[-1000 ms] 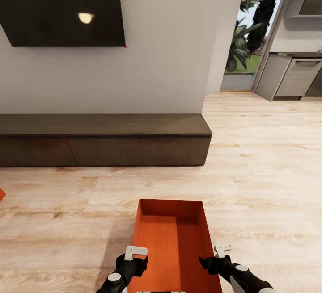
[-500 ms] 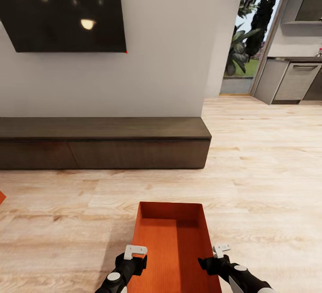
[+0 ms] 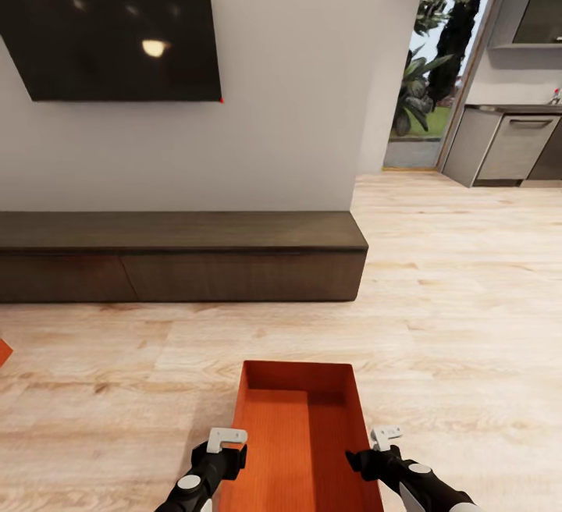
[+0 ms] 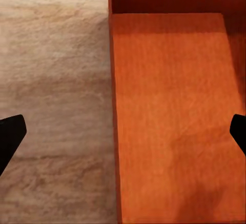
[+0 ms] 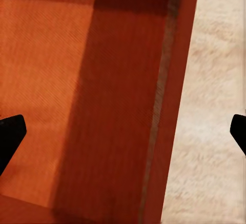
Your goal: Move the two storage containers from the living room to the garage. In the garage, place one container on the floor and stack the other container on top of it (either order is fine).
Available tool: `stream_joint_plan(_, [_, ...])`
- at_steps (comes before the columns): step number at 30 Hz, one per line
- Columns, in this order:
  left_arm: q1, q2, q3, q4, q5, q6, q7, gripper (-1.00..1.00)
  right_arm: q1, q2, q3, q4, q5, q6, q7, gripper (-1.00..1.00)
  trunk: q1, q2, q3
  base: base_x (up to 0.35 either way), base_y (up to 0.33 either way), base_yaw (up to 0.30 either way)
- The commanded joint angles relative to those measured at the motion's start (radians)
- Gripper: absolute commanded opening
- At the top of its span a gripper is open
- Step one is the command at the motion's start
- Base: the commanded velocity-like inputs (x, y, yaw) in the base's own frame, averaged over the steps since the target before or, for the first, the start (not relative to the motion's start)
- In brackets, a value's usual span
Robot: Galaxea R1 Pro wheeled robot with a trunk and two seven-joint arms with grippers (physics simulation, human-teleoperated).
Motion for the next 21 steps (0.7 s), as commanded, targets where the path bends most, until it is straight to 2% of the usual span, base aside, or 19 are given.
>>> stream_joint_plan(1, [0.0,0.001,-0.006,-0.002,0.009,0.004,0.009,1.0,0.0,0.0,-0.003,0.001,0.008,-0.004,0.002,1.0,-0.004,0.007,0.002,0.0,0.0,0.0])
stream_joint_plan(3, [0.0,0.0,-0.006,-0.002,0.01,0.004,0.009,1.0,0.0,0.0,-0.003,0.001,0.008,-0.004,0.002,1.0,-0.012,0.021,0.009,0.0,0.0,0.0])
stream_joint_plan(21, [0.0,-0.001,-0.008,-0.003,0.009,0.003,0.007,1.0,0.0,-0.001,-0.003,0.001,0.008,-0.004,0.002,1.0,-0.012,0.021,0.009,0.0,0.0,0.0])
